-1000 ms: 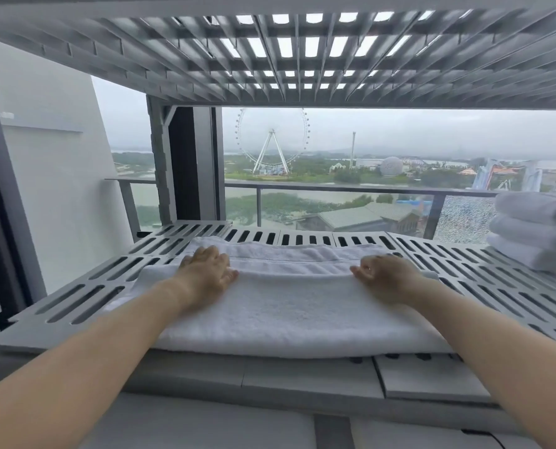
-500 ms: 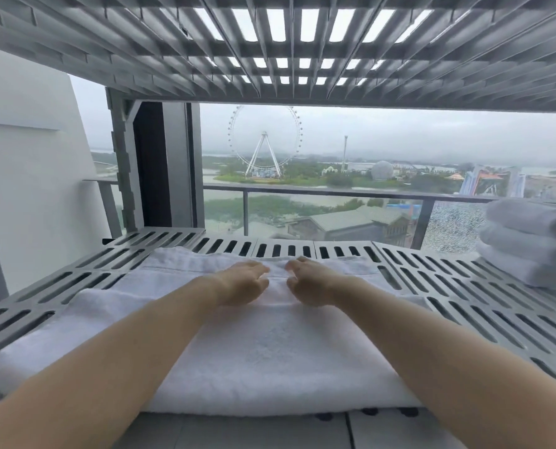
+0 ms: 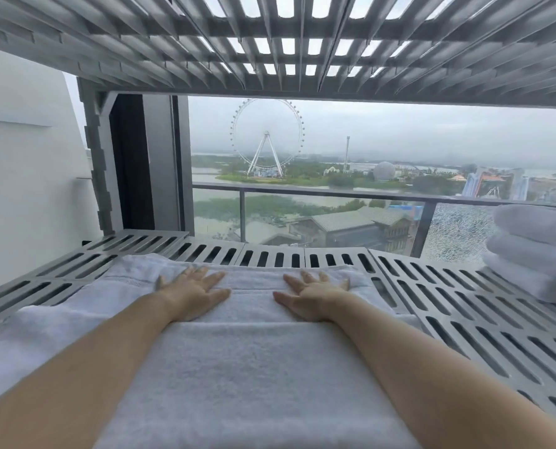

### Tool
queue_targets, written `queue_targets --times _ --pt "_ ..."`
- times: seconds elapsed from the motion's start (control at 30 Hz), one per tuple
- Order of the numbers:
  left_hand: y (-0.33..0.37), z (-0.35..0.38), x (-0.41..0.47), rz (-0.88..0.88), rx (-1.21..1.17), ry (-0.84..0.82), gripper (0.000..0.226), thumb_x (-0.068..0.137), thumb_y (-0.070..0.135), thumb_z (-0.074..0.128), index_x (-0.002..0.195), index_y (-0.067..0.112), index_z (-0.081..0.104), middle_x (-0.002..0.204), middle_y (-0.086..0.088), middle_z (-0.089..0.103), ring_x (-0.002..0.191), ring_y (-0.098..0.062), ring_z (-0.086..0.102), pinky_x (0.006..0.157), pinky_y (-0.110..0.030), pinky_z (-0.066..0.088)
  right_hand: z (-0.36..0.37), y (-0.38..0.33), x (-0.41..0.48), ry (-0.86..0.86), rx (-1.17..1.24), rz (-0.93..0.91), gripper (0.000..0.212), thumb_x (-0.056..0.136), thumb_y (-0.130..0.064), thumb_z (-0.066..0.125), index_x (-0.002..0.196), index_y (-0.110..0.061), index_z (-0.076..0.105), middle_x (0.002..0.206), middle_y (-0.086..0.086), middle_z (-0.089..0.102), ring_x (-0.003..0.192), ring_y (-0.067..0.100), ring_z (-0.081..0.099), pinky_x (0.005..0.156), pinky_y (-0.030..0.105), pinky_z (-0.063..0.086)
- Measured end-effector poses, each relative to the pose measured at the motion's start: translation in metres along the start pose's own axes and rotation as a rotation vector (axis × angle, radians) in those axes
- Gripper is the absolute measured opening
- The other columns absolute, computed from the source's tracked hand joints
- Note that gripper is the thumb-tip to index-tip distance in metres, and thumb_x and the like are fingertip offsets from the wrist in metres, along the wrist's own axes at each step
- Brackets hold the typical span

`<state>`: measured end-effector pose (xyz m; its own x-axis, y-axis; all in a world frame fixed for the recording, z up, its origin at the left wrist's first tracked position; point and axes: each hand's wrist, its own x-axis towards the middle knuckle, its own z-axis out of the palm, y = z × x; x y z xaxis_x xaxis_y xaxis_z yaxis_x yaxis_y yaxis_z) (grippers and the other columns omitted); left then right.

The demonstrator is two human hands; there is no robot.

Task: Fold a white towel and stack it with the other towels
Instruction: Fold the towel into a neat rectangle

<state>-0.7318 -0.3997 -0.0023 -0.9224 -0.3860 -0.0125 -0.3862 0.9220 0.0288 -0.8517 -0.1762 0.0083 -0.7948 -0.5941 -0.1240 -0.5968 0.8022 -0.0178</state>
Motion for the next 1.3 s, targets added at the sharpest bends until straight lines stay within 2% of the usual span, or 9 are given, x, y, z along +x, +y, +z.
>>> queue_targets --times 0.17,0.3,0.43,0.63,0.8,0.9,1.1,1.17,1.3 --pt "0.004 -0.005 0.0 -0.002 -0.018 -0.044 0.063 0.086 0.072 0.016 0.143 0.049 0.003 0.158 0.007 -0.005 0.144 -0.016 -0.007 0.11 -0.062 -0.004 -0.012 0.003 0.016 -0.054 0.064 0.085 0.07 0.084 -0.073 0.008 0.145 -0.04 -0.001 0.157 -0.002 -0.01 0.144 0.027 -0.01 0.11 0.065 -0.004" --pt "0.005 -0.019 0.006 0.001 -0.028 -0.127 0.061 0.088 0.069 0.019 0.143 0.048 0.002 0.158 0.006 -0.007 0.144 -0.016 -0.009 0.109 -0.064 -0.003 -0.015 0.002 0.031 -0.05 0.143 0.028 0.066 0.09 -0.065 0.01 0.147 -0.033 0.003 0.158 -0.002 -0.005 0.144 0.023 -0.009 0.114 0.056 -0.005" --pt "-0.009 -0.016 0.011 -0.053 -0.059 -0.062 0.061 0.087 0.069 0.018 0.143 0.049 0.005 0.158 0.007 -0.004 0.144 -0.018 -0.006 0.109 -0.065 -0.004 -0.004 0.023 0.038 0.055 0.167 -0.083 0.058 0.091 -0.062 0.009 0.145 -0.04 0.012 0.157 -0.011 0.005 0.145 0.015 0.0 0.116 0.046 -0.006" --pt "-0.019 -0.01 0.02 -0.038 -0.083 -0.016 0.062 0.086 0.07 0.02 0.143 0.048 0.01 0.157 0.008 0.003 0.144 -0.018 0.0 0.11 -0.062 -0.002 0.002 0.029 0.045 0.082 0.17 -0.092 0.056 0.093 -0.059 0.01 0.145 -0.04 0.014 0.157 -0.012 0.007 0.145 0.015 0.001 0.116 0.042 -0.005" --pt "-0.042 -0.011 0.015 -0.034 -0.207 0.102 0.052 0.095 0.052 0.027 0.144 0.035 0.025 0.156 0.005 0.019 0.142 -0.016 0.014 0.117 -0.044 0.009 0.002 0.029 0.046 0.12 0.145 -0.088 0.055 0.094 -0.056 0.017 0.145 -0.037 0.019 0.157 -0.01 0.011 0.144 0.015 0.006 0.116 0.043 -0.002" --pt "-0.061 -0.018 0.017 -0.067 -0.146 0.143 0.044 0.098 0.036 0.025 0.141 0.033 0.032 0.152 0.006 0.028 0.14 -0.016 0.022 0.116 -0.044 0.012 -0.001 0.025 0.046 0.175 0.172 -0.093 0.052 0.094 -0.052 0.025 0.141 -0.033 0.03 0.154 -0.008 0.023 0.141 0.017 0.019 0.115 0.044 0.008" --pt "-0.077 -0.032 0.031 -0.065 -0.075 0.18 0.023 0.097 0.027 0.037 0.114 0.026 0.051 0.129 0.001 0.049 0.113 -0.018 0.047 0.102 -0.044 0.036 -0.021 0.017 0.05 0.188 0.228 -0.08 0.038 0.093 -0.042 0.04 0.121 -0.018 0.051 0.132 0.006 0.046 0.119 0.024 0.045 0.1 0.038 0.036" --pt "-0.078 -0.034 0.038 -0.049 -0.061 0.178 0.013 0.096 0.032 0.041 0.103 0.025 0.05 0.119 0.002 0.05 0.102 -0.016 0.047 0.098 -0.042 0.039 -0.024 0.016 0.053 0.222 0.179 -0.091 0.036 0.092 -0.041 0.044 0.115 -0.013 0.052 0.126 0.007 0.048 0.116 0.024 0.045 0.097 0.035 0.036" --pt "-0.081 -0.04 0.049 0.019 -0.083 0.133 0.018 0.094 0.042 0.043 0.086 0.026 0.044 0.093 0.003 0.053 0.081 -0.014 0.049 0.088 -0.04 0.042 -0.026 0.02 0.058 0.26 0.165 -0.115 0.031 0.09 -0.041 0.051 0.105 -0.014 0.05 0.116 0.006 0.047 0.109 0.021 0.042 0.092 0.031 0.034"
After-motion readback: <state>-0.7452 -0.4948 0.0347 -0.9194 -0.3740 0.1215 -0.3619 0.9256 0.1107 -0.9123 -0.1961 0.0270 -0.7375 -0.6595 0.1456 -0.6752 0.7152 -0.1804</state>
